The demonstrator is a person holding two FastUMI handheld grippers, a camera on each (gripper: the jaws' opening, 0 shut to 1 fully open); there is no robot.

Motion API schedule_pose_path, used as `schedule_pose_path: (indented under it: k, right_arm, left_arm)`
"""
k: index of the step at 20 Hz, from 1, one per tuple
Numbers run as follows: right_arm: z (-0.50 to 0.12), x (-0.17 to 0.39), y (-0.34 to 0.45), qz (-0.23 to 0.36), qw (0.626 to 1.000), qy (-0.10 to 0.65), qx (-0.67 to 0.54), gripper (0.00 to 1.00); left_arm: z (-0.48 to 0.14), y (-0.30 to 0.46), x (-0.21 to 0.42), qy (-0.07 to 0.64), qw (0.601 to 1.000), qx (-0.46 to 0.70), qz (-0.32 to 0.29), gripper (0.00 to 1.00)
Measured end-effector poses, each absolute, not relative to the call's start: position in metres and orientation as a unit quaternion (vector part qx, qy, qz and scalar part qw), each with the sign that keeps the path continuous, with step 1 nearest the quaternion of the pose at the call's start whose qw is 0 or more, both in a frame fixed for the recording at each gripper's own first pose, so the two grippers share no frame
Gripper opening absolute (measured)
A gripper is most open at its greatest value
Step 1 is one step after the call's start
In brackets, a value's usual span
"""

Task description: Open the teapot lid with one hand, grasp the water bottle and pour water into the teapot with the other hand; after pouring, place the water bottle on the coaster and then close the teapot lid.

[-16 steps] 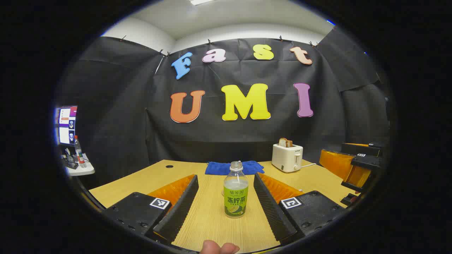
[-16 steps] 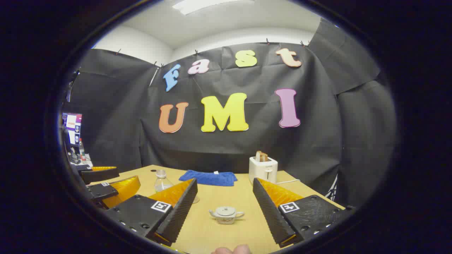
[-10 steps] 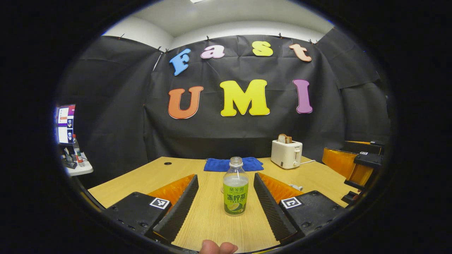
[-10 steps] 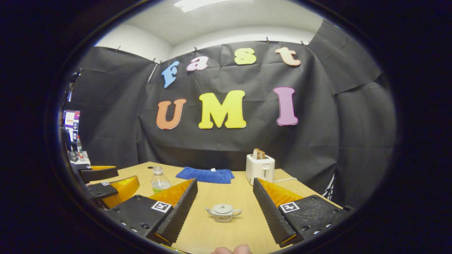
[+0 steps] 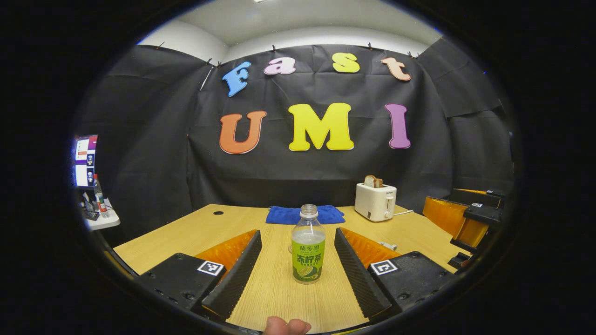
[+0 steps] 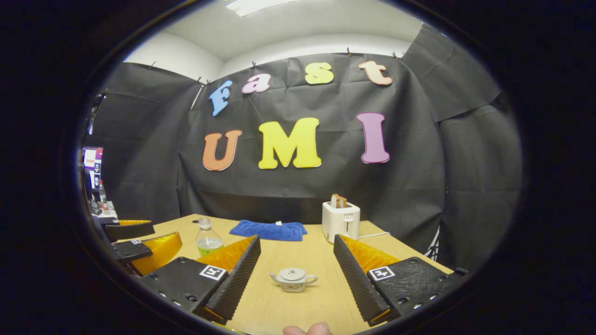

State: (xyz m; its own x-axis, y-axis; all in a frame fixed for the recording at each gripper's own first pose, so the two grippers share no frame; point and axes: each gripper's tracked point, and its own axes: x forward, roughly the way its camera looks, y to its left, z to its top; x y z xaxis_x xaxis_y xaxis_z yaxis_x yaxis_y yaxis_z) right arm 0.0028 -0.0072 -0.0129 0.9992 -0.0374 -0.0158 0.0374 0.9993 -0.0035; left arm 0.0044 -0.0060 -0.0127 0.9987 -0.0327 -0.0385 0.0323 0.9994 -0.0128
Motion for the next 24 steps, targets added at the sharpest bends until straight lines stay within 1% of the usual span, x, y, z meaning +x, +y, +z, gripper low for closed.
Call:
schedule_pose_path:
  k: [7, 8, 9, 18, 20, 24]
  right_arm:
    - [-0.033, 0.010, -0.015, -0.022, 0.999, 0.026, -0.005, 0.95]
    - [-0.039, 0.013, -0.016, -0.022, 0.999, 0.032, -0.006, 0.94]
    - [-0.044, 0.017, -0.017, -0.021, 0.999, 0.037, -0.004, 0.95]
    - [-0.100, 0.073, -0.012, -0.024, 0.995, 0.093, -0.008, 0.95]
    - [-0.111, 0.086, -0.012, -0.027, 0.994, 0.104, -0.020, 0.95]
    - [-0.132, 0.109, -0.006, -0.025, 0.992, 0.122, -0.007, 0.95]
  left_arm:
    - [-0.019, -0.013, 0.007, 0.029, 0.999, -0.012, -0.024, 0.98]
    - [-0.019, -0.014, 0.007, 0.029, 0.999, -0.012, -0.024, 0.98]
    - [-0.021, -0.013, 0.007, 0.030, 0.999, -0.011, -0.022, 0.98]
    - [-0.023, 0.000, 0.009, 0.036, 0.999, -0.017, -0.012, 0.98]
    - [-0.021, -0.002, 0.010, 0.035, 0.999, -0.017, -0.015, 0.98]
    - [-0.023, -0.002, 0.011, 0.035, 0.999, -0.013, -0.019, 0.98]
